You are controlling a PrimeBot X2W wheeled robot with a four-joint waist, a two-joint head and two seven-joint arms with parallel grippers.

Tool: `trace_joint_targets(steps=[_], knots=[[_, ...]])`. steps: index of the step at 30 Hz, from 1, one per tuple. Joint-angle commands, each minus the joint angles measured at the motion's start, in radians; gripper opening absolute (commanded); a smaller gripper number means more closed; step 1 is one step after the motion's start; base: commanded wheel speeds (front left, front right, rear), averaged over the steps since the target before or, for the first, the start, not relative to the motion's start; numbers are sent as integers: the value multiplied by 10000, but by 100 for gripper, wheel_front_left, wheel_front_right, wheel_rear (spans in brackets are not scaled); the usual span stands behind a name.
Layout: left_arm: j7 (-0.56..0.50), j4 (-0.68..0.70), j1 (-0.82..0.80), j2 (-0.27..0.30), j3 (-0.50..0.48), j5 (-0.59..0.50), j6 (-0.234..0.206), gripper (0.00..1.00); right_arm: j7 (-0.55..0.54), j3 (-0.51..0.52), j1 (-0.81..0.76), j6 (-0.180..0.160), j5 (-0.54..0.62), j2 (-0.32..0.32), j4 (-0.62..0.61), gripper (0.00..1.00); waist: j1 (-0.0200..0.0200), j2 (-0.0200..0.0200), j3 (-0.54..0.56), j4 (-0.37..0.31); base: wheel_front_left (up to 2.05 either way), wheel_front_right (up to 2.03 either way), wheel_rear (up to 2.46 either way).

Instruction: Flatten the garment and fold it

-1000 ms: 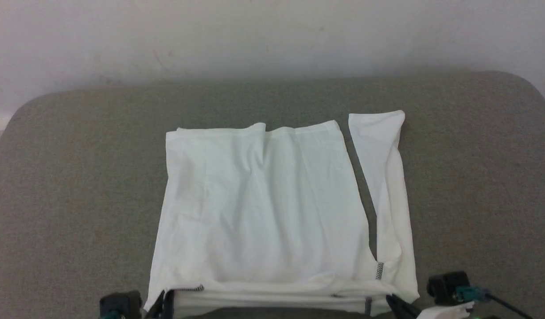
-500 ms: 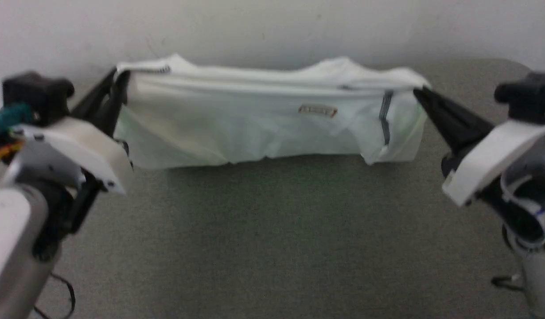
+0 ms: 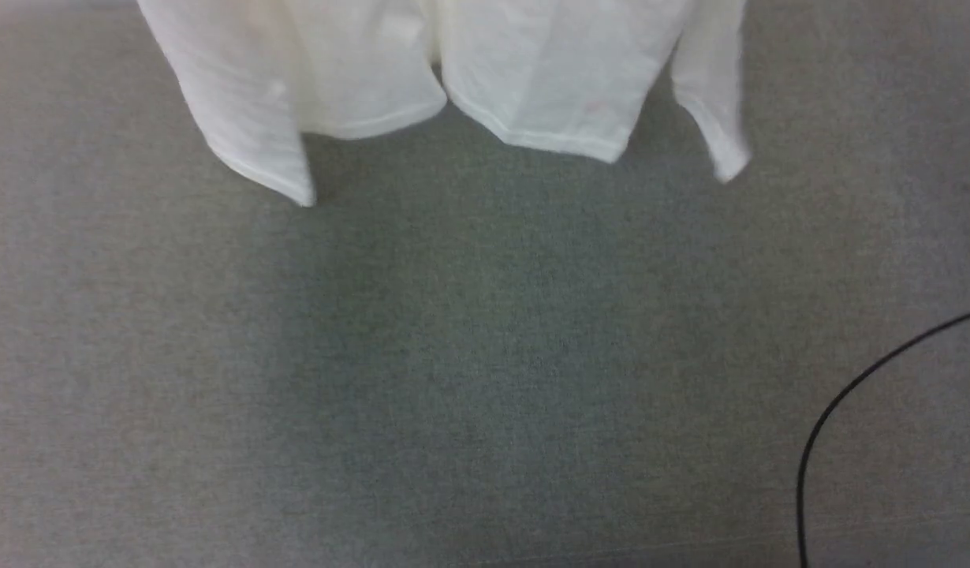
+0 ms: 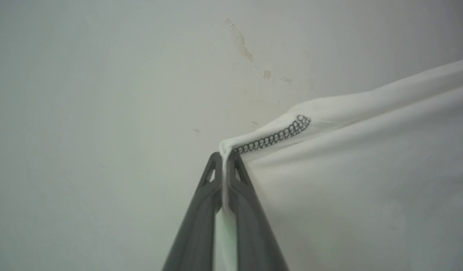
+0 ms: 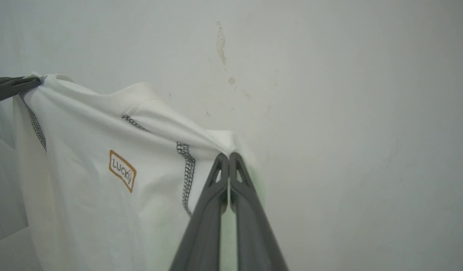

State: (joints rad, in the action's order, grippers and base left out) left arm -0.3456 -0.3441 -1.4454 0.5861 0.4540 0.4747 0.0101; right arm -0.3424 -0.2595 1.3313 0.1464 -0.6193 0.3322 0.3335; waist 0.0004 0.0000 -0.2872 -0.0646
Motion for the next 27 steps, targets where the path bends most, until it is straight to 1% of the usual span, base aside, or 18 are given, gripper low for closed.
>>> trace_joint_targets(steps=[1,6,9,13,16,20,24,27], knots=[[102,-723,-633,249,-101,-342,-44,0,345,79,607,-157,-13,331,625,0,-4,0,-1575,-551,0,0,0],[638,-2355,-2808,-131,91,-941,109,0,1539,-537,2775,-157,35,340,2320,0,-4,0,-2683,-807,0,0,0],[1143,-3099,-3844,-369,82,-1186,-18,0,2391,-800,3787,-157,82,292,3163,0,-4,0,-3127,-926,0,0,0],[1713,-3809,-4891,-579,159,-1482,-118,0,3417,-1137,4868,-157,16,204,3951,0,-4,0,-3530,-1067,0,0,0],[2100,-4245,-5436,-695,194,-1579,-109,0,3800,-1597,5446,-157,-227,91,4282,0,-4,0,-3725,-1143,0,0,0],[2385,-4855,-5538,-798,222,-1512,-23,0,4049,-2398,5722,-157,-637,-10,4564,0,-4,0,-3933,-1115,0,0,0],[2716,-5411,-5065,-912,4,-1200,-247,0,4272,-3291,5369,-157,-1085,-157,4829,0,-4,0,-4026,-1043,0,0,0],[3032,-5731,-4315,-1027,-111,-950,-385,0,4412,-3906,4835,-157,-1471,-276,4988,0,-4,0,-3945,-921,0,0,0]])
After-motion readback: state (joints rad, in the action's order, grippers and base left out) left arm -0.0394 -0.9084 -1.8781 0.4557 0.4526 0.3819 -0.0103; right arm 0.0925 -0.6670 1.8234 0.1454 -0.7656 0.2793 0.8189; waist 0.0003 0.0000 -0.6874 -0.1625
